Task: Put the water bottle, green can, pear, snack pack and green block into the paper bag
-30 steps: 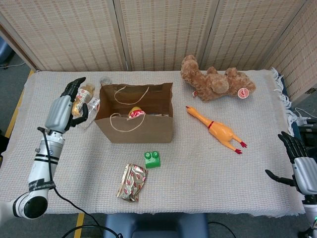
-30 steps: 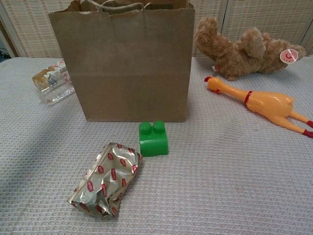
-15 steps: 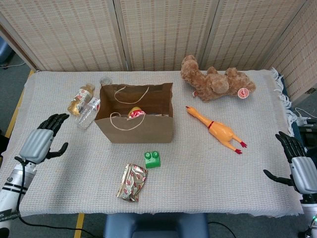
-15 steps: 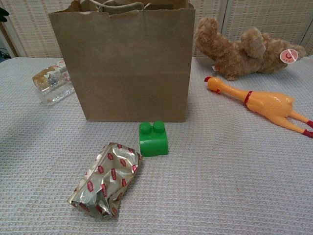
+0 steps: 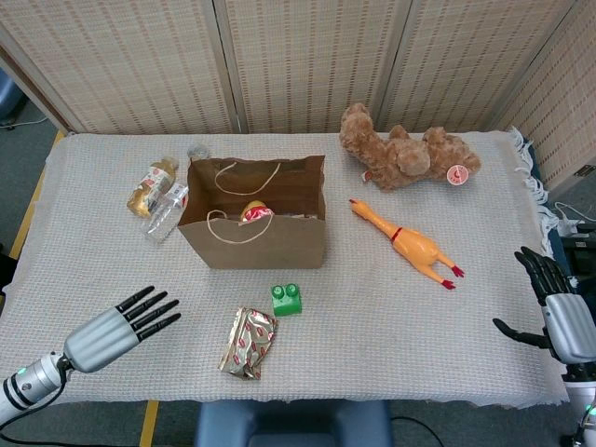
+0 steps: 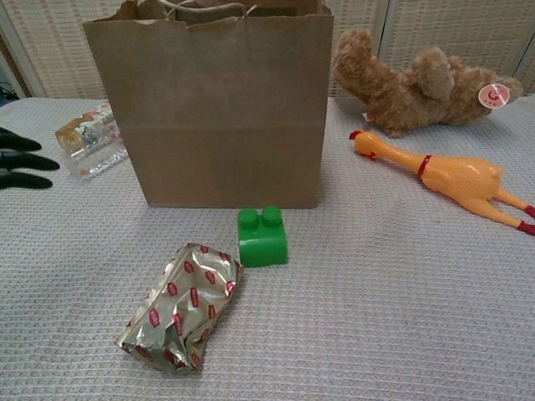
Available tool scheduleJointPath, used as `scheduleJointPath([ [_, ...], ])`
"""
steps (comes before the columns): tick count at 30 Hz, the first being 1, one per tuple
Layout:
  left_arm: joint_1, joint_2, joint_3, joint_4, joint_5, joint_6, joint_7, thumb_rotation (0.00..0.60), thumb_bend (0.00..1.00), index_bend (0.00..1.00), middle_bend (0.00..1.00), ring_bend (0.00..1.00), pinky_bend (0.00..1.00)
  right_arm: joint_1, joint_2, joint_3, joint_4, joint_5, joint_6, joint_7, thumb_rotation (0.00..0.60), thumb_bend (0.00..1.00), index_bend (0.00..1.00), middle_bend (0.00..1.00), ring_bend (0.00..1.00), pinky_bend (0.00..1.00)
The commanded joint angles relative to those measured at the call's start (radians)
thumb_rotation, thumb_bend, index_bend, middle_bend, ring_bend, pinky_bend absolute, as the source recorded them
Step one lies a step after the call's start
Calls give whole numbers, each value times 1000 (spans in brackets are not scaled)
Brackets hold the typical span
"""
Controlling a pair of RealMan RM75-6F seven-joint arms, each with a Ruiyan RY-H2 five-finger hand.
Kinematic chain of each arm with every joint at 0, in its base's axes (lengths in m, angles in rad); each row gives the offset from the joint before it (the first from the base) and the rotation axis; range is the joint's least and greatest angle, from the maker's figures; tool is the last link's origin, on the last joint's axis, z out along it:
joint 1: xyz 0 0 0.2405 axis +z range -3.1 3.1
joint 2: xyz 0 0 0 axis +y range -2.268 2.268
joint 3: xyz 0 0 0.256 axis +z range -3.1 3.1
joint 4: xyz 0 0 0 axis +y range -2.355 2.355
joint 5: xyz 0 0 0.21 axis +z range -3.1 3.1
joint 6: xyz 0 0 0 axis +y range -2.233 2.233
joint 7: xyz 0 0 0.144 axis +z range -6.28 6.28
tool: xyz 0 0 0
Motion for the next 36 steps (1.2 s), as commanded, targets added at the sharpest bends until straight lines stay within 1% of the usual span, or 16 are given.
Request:
scheduleJointPath([
  [1,-54,-78,66,67,129,42,70,600,392,0,0,0,85,0,0,0,1,-1,1,2,600,57,0,0,0,0],
  [6,-98,-116,109,36,201,-13,119,600,393,0,0,0,84,-1,1,-1,2,-1,2,9,600,57,0,0,0,0],
  [10,-125,-142,116,-5,213,-52,142,600,393,0,0,0,82,-1,1,-1,4,0,3,11,600,57,0,0,0,0],
  [14,-160,-156,105,-41,190,-131,163,600,393,0,0,0,72,0,1,-1,4,0,1,13,600,57,0,0,0,0],
  [15,-177,-161,97,-52,184,-166,178,600,393,0,0,0,67,0,1,-1,3,-1,1,12,600,57,0,0,0,0],
  [17,-186,-162,95,-63,178,-192,186,600,392,0,0,0,65,0,2,-1,3,-1,1,13,600,58,0,0,0,0],
  [18,-194,-161,94,-74,170,-220,193,600,393,0,0,0,64,0,2,-2,3,-1,1,13,600,57,0,0,0,0],
  [19,-210,-162,89,-90,153,-277,208,600,393,0,0,0,65,0,2,-2,3,0,1,14,600,57,0,0,0,0],
  [21,-234,-166,83,-127,128,-356,225,600,393,0,0,0,65,0,3,-2,3,1,-1,15,600,57,0,0,0,0],
  [23,-253,-172,79,-149,109,-403,233,600,393,0,0,0,65,1,4,-2,2,1,-3,16,600,57,0,0,0,0],
  [32,-315,-212,75,-198,63,-505,252,600,392,0,0,0,65,4,12,-4,-3,7,-17,23,600,57,0,0,0,0],
  [36,-332,-204,66,-222,34,-512,248,600,393,0,0,0,65,4,14,-3,-4,12,-19,28,600,57,0,0,0,0],
])
